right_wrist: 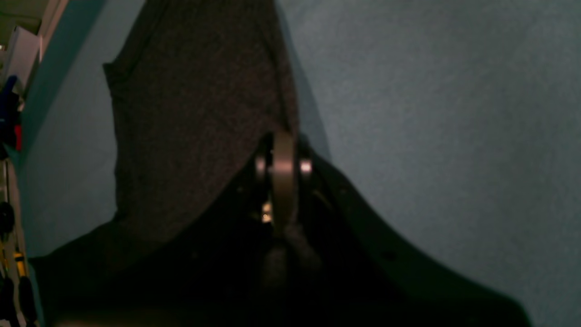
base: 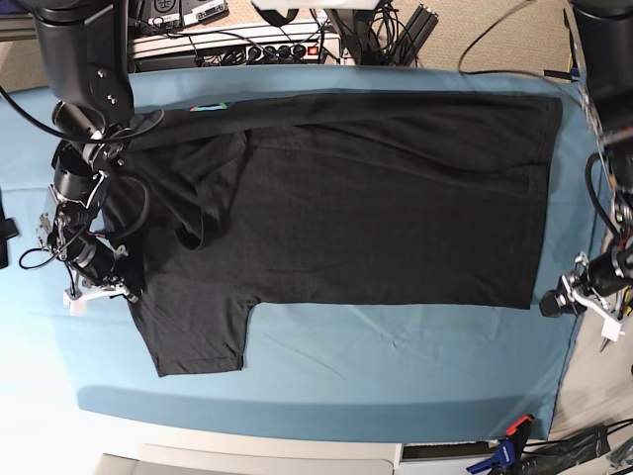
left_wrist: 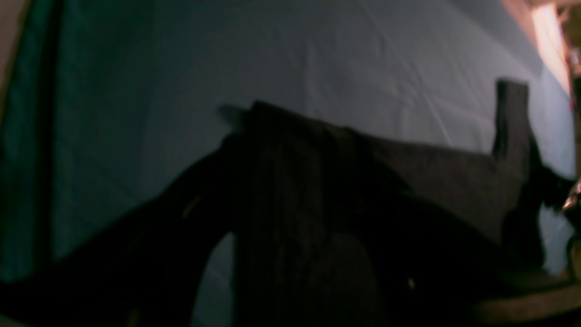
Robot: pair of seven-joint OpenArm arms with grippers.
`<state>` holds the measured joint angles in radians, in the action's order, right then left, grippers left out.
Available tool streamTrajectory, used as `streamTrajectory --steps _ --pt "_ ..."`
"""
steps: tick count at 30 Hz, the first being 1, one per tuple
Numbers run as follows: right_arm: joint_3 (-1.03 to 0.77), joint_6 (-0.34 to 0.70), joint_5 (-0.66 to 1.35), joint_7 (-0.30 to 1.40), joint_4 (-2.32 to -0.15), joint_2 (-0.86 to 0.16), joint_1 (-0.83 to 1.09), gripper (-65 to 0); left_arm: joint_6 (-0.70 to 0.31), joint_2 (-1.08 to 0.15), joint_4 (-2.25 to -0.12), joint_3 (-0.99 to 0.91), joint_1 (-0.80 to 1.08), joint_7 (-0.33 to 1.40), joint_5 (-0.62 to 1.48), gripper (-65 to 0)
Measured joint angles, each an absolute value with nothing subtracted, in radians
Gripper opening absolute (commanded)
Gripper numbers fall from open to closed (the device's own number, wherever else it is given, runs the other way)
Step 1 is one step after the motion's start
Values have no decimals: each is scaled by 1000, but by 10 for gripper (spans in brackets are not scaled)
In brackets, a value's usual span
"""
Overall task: Fold the T-shirt properly
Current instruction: 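Reach the left gripper to the opposite hem corner and grasp it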
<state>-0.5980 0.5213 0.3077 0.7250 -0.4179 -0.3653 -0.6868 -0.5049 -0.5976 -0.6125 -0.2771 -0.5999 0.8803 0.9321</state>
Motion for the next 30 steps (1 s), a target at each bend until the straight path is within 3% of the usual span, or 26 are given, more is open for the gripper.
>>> streamTrajectory --steps 7,25,27,30 --pt "-598 521 305 725 -418 -366 -687 -650 -475 -596 -440 -277 -628 836 910 -381" --pt "-598 521 305 725 -418 -366 -687 -650 -487 -467 -440 -279 -633 815 909 -389" --pt "-598 521 305 725 -418 -366 -687 -650 -487 -468 -440 -279 -633 814 909 -435" --pt "-598 521 305 725 -418 -366 -687 -650 -490 -469 -440 -279 -632 815 897 -590"
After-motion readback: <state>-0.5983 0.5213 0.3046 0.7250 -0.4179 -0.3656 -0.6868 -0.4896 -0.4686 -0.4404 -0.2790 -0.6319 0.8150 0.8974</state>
